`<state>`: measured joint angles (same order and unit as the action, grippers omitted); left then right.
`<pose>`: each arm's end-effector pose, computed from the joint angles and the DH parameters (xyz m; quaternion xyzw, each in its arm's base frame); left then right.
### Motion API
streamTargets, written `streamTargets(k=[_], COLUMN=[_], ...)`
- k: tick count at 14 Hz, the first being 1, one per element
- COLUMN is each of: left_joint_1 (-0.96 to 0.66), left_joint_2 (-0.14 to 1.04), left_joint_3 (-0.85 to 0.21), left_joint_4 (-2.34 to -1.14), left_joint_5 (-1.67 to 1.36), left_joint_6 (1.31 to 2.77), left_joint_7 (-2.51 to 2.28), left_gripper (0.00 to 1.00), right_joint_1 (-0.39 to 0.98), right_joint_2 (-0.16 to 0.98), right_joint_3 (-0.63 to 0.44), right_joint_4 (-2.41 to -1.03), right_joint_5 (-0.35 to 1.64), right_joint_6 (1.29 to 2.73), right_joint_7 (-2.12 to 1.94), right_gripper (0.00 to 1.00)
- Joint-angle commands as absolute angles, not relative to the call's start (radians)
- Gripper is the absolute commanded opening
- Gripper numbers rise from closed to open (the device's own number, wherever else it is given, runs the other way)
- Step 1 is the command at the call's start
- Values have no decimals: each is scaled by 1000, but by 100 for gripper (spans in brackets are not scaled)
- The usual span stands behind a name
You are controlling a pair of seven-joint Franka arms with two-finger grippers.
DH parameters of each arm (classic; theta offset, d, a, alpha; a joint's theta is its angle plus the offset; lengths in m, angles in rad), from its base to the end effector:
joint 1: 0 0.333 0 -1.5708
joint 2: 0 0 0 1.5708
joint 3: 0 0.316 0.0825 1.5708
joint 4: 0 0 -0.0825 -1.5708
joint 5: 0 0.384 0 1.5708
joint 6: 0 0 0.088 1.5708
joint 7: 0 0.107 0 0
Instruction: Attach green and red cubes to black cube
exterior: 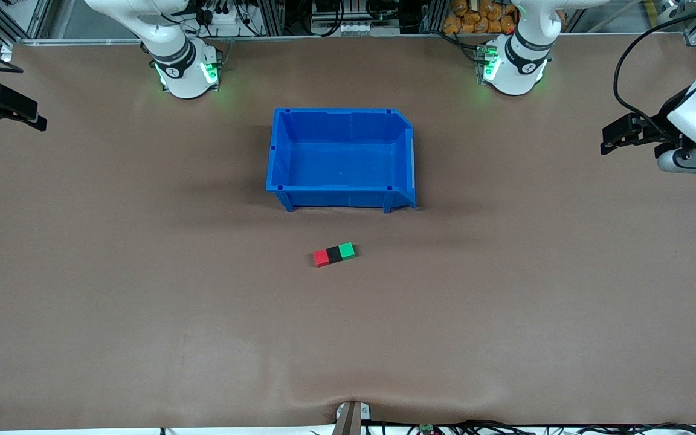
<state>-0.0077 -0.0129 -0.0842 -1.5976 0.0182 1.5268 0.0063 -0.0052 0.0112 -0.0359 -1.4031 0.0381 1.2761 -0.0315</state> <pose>0.5431 -0.0483 0.6153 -0.9983 0.0489 0.0285 0.0109 0.5246 -0.0166 0.6714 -0.9974 0.0005 0.0683 0.0209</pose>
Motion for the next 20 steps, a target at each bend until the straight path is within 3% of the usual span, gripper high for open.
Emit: streamTargets(k=[1, 20], left_joint_1=[-2, 12], left_joint_2=[-26, -25], left_joint_3=[-84, -92], left_joint_4=[-1594, -1594], left_joint_5=[6, 57], left_joint_6=[1506, 1549], left_joint_7=[8, 89], left_gripper=[100, 100], right_joint_1=[-20, -31], right_joint_2=[-2, 3], right_joint_3=[-34, -32], right_joint_4=[-1413, -1413], right_joint_5=[54, 57], right_joint_6=[1272, 1270], right_joint_7=[-41, -43], right_gripper=[100, 100])
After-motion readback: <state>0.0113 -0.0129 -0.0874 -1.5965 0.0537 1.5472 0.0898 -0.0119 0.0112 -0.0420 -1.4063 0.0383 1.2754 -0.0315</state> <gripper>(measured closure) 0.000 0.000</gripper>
